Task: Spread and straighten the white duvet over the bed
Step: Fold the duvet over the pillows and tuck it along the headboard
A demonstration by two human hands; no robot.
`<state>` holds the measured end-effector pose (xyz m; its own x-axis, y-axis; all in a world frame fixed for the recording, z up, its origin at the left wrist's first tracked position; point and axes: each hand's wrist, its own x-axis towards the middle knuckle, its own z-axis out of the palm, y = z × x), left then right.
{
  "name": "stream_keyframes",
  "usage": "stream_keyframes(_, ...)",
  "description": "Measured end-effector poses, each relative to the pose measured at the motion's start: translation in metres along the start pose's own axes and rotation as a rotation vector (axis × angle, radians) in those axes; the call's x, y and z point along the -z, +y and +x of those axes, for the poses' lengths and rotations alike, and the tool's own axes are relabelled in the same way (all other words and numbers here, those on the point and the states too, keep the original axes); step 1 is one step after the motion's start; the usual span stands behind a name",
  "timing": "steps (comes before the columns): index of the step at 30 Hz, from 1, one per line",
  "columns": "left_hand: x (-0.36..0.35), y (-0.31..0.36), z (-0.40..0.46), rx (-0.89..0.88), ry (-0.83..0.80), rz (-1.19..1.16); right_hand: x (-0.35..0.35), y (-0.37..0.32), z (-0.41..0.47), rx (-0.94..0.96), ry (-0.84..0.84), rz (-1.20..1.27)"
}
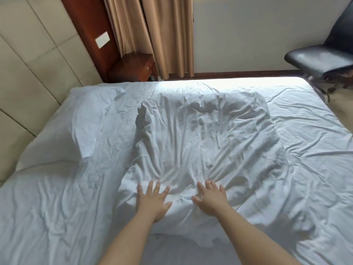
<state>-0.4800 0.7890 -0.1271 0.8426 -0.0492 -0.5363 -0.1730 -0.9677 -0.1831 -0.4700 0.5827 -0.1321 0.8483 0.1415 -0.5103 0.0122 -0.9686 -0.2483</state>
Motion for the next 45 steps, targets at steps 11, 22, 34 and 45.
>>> stream_keyframes(11, 0.019, -0.081, -0.022, 0.243, 0.131, -0.256, 0.014, -0.068, -0.012, -0.05, 0.06, 0.066)
stream_keyframes(22, 0.054, -0.104, 0.083, 0.262, 0.098, -0.795, 0.05, -0.064, 0.034, -0.268, 0.216, 0.162)
stream_keyframes(34, -0.003, -0.152, 0.17, 0.554, -0.078, -1.109, 0.007, -0.125, 0.138, -0.013, 0.217, -0.005)
stream_keyframes(45, -0.06, -0.168, 0.239, 0.581, -0.195, -1.165, -0.032, -0.128, 0.187, -0.046, 0.148, -0.085)
